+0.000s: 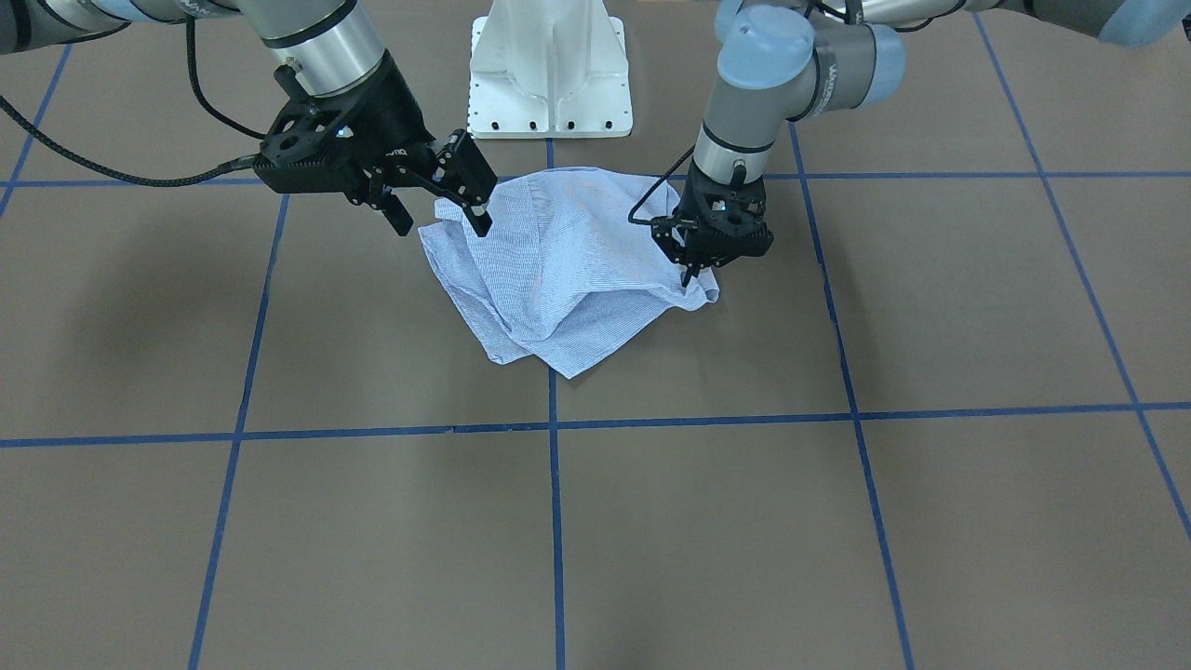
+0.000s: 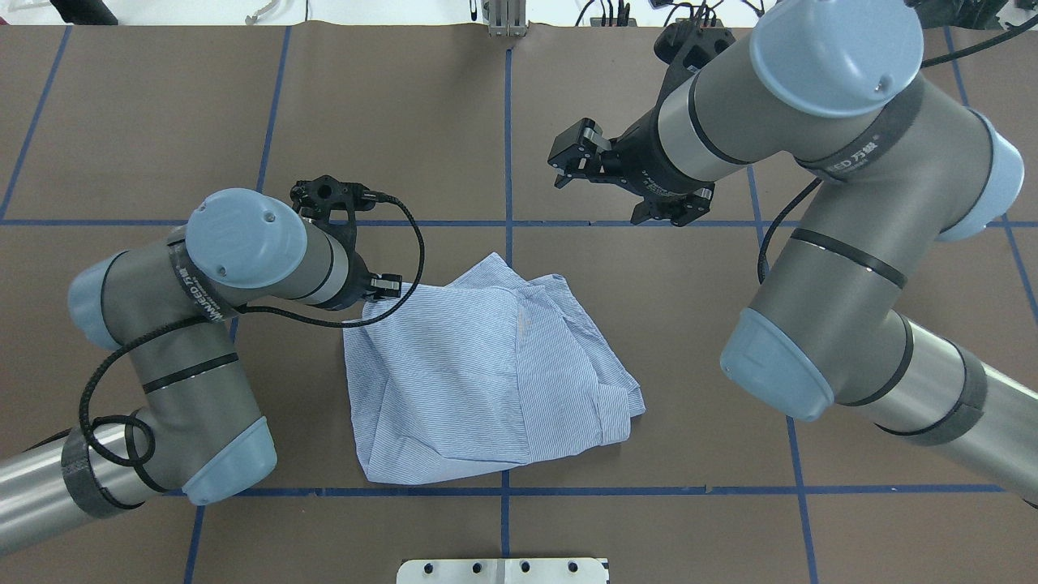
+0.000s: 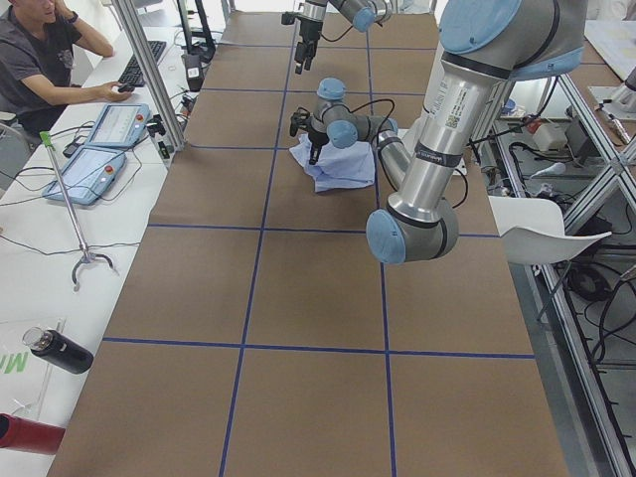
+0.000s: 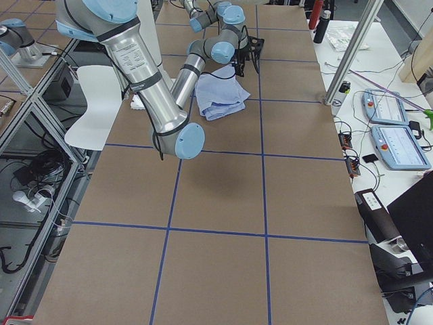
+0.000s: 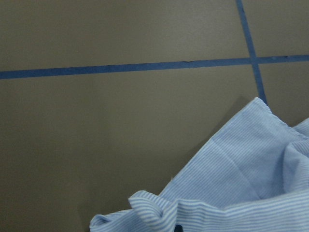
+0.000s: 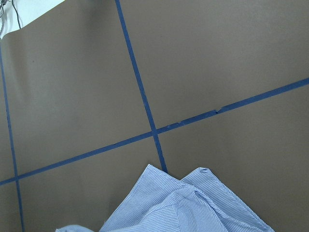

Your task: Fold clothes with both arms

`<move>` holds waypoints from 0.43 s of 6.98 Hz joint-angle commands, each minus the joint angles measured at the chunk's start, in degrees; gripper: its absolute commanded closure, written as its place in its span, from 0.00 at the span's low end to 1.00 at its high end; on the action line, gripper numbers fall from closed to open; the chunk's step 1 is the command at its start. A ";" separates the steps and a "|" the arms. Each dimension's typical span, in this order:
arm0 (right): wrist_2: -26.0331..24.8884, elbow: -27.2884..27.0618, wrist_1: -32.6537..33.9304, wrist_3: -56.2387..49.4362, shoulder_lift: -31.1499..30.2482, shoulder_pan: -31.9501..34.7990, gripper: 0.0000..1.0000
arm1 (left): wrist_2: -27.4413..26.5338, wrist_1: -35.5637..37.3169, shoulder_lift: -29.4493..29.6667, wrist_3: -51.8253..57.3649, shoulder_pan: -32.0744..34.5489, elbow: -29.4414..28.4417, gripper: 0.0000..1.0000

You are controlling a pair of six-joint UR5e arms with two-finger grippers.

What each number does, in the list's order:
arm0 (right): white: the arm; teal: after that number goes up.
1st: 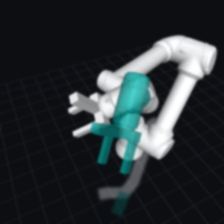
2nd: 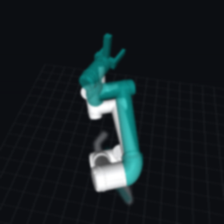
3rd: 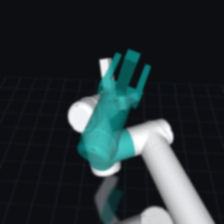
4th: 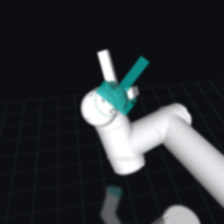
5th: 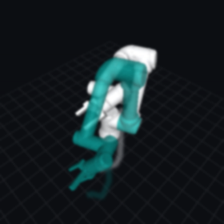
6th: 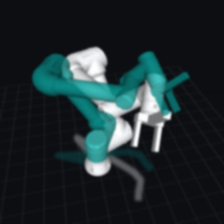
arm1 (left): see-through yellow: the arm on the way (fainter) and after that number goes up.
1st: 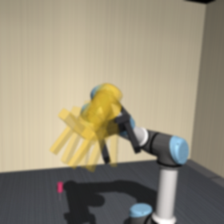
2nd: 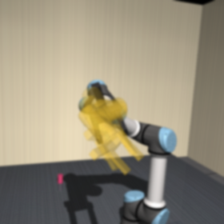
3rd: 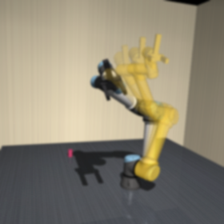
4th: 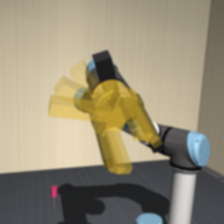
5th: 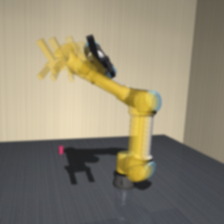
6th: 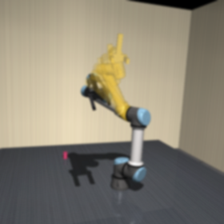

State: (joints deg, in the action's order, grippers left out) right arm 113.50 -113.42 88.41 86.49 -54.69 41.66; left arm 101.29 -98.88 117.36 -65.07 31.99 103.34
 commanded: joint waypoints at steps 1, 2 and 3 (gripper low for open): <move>-0.03 0.21 0.10 0.00 0.02 0.00 0.00 | -1.52 -0.17 -0.11 1.25 1.23 -3.75 1.00; -0.03 0.21 0.10 0.00 0.02 0.00 0.00 | -1.53 0.26 -0.46 2.48 1.67 -3.50 1.00; -0.03 0.30 0.18 0.00 0.02 -0.09 0.00 | -1.44 1.92 -2.38 2.67 1.50 -2.89 1.00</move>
State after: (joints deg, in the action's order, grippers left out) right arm 113.47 -113.20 88.53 86.49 -54.67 41.65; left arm 99.91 -98.31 116.53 -63.04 33.41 100.12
